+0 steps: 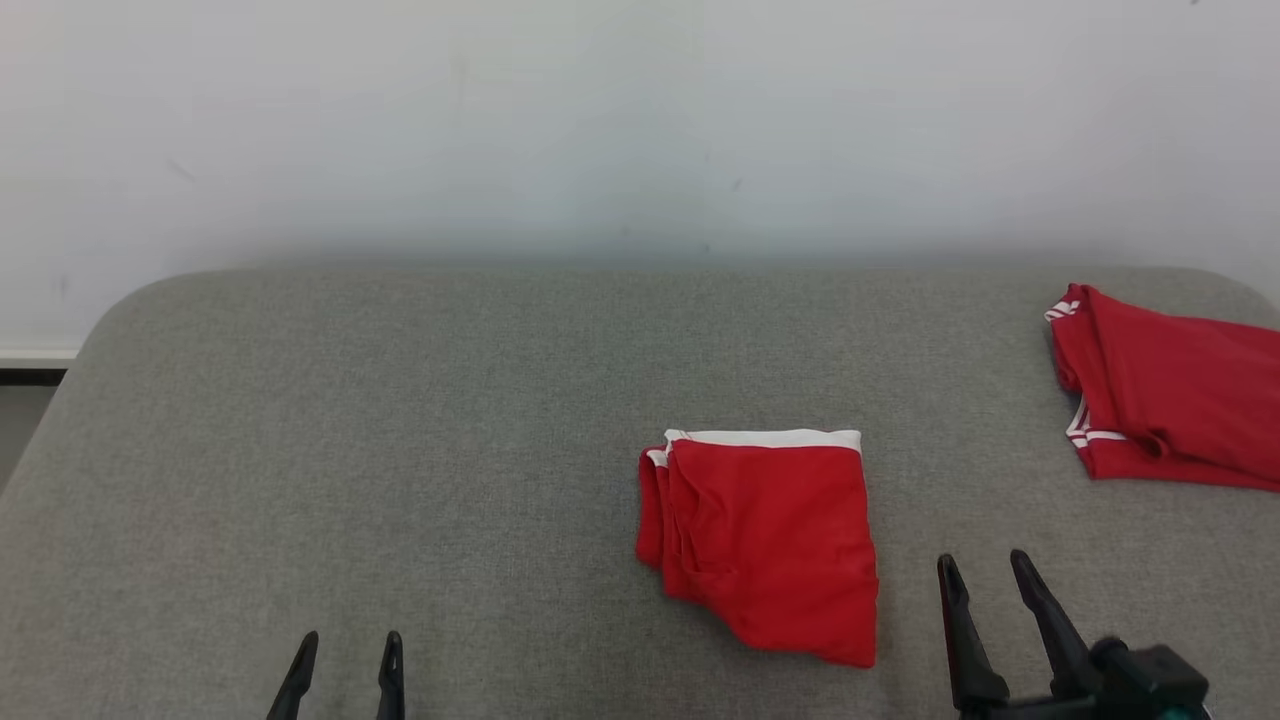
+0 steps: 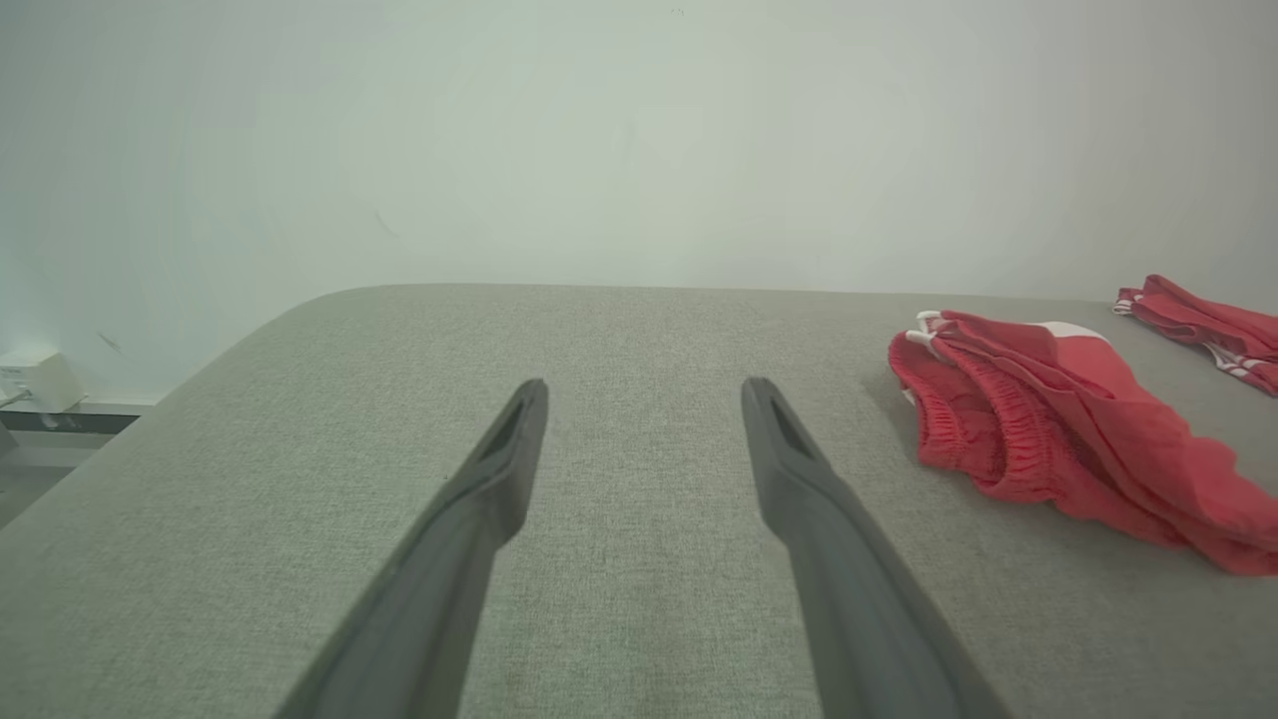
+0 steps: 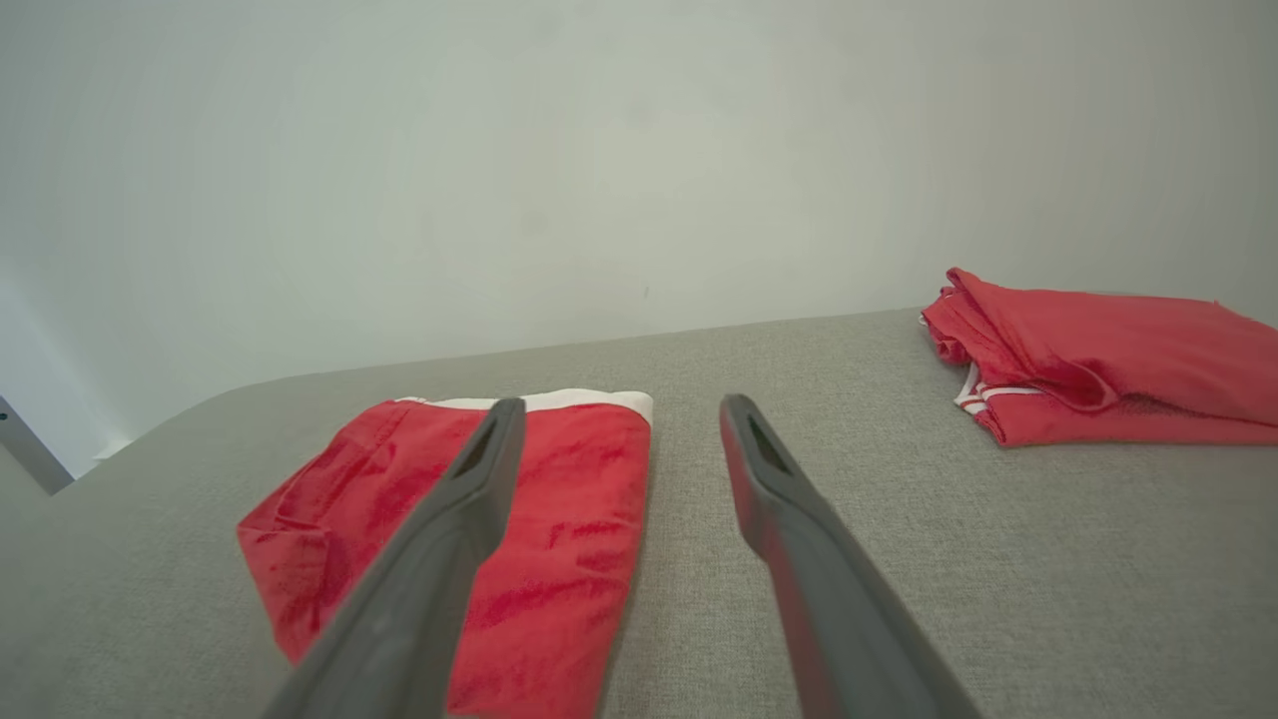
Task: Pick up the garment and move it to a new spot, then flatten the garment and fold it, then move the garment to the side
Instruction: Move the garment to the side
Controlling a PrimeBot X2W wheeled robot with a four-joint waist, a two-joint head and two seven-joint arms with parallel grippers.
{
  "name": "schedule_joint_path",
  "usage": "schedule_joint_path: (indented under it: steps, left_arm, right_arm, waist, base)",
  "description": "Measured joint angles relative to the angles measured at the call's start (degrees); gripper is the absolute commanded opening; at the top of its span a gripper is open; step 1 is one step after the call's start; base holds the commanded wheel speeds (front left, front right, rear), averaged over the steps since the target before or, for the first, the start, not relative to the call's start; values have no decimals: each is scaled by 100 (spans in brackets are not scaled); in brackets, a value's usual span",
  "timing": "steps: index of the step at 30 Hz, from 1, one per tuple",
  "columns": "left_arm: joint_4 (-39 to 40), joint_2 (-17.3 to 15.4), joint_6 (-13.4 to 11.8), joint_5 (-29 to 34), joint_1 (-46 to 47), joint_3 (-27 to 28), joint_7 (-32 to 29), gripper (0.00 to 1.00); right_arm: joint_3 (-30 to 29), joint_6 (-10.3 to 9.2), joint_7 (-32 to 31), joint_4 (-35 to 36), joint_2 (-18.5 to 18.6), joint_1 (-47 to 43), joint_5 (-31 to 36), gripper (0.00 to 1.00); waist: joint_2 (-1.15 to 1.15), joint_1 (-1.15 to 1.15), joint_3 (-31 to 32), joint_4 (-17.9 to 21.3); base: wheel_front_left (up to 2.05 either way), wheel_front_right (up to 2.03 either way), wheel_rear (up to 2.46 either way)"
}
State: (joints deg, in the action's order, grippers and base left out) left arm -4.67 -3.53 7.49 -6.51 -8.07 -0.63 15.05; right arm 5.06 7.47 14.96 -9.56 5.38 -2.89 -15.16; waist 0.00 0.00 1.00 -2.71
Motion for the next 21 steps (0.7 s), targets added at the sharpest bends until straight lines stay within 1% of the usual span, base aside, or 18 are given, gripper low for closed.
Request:
schedule_joint_path:
  steps: [1,7,13,16,21]
  left_arm:
    - [0,0,0,0,0,0,0,100]
    - [-101,16,0,-43,218,-86,0,100]
    - [-170,31,0,-75,495,-182,0,100]
    - [-194,37,1,-108,603,-214,0,100]
    - [-236,41,1,-126,659,-209,0,100]
  right_arm:
    - [0,0,0,0,0,0,0,100]
    - [155,0,-449,-905,147,981,-56,100]
    - [294,0,-693,-1894,270,1832,-94,100]
    - [305,0,-733,-2412,313,2122,-99,100]
    - [380,0,-846,-3275,281,2487,-152,100]
  waist:
    - [0,0,0,0]
    - [0,0,-172,-97]
    - [0,0,-406,-297]
    - [0,1,-522,-416]
    - [0,1,-704,-566]
  base:
    - [0,0,0]
    - [0,0,0]
    - [0,0,0]
    - [0,0,0]
    - [0,0,0]
